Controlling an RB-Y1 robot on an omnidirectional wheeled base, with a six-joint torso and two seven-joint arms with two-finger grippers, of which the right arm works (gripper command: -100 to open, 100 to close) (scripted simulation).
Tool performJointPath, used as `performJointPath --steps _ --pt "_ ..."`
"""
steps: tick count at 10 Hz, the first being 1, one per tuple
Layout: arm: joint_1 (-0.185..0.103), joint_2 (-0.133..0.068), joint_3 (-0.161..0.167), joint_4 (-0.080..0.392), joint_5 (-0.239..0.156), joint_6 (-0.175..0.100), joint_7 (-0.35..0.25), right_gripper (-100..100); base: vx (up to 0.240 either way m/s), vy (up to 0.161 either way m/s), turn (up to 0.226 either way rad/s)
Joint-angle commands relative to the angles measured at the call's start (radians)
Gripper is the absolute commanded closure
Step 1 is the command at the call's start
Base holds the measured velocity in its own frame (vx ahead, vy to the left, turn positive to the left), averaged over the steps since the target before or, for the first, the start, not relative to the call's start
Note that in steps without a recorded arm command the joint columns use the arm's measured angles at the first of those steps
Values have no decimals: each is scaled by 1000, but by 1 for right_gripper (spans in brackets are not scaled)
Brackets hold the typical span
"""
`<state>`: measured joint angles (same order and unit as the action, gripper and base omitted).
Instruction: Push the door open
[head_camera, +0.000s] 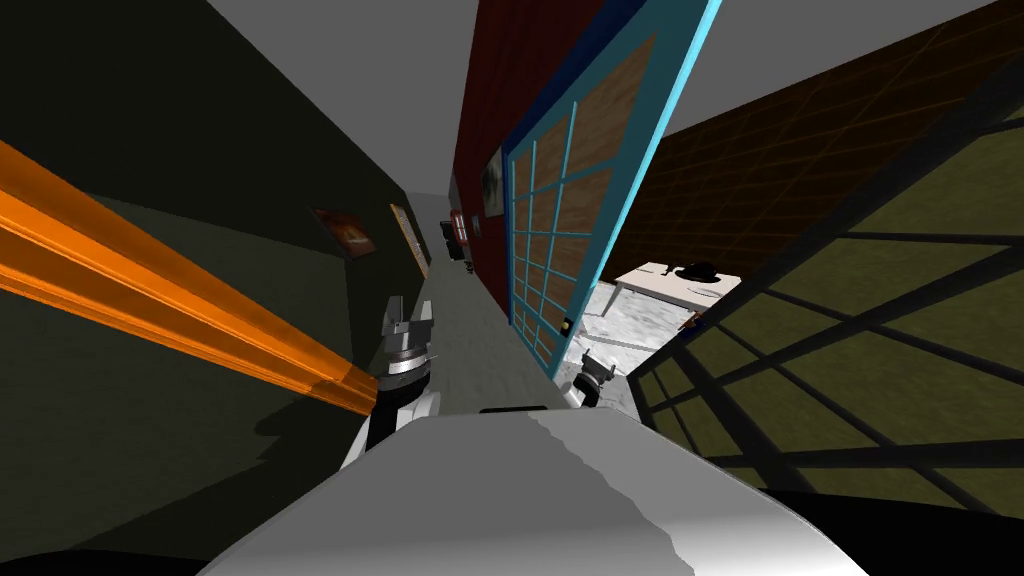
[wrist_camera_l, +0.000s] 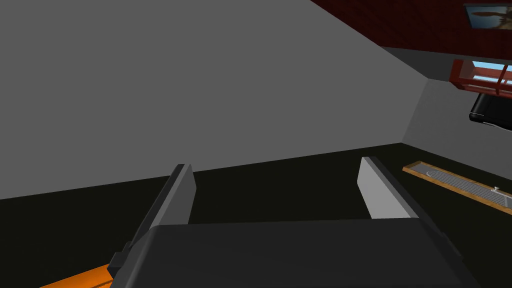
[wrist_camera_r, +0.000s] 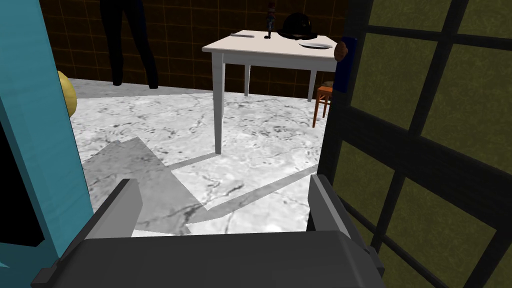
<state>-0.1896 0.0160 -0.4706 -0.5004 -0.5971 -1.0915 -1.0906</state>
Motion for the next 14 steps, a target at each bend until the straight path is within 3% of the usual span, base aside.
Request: performJointPath --steps 1,9,14 --pt "4 -6 -1 1 0 -2 -3 -100 -225 -44 145" --pt "56 -53 -12 -17 -1 3 -22 -100 -170 -92 285" --pt "86 -76 -17 -30 0 7 -35 -100 -41 -155 231"
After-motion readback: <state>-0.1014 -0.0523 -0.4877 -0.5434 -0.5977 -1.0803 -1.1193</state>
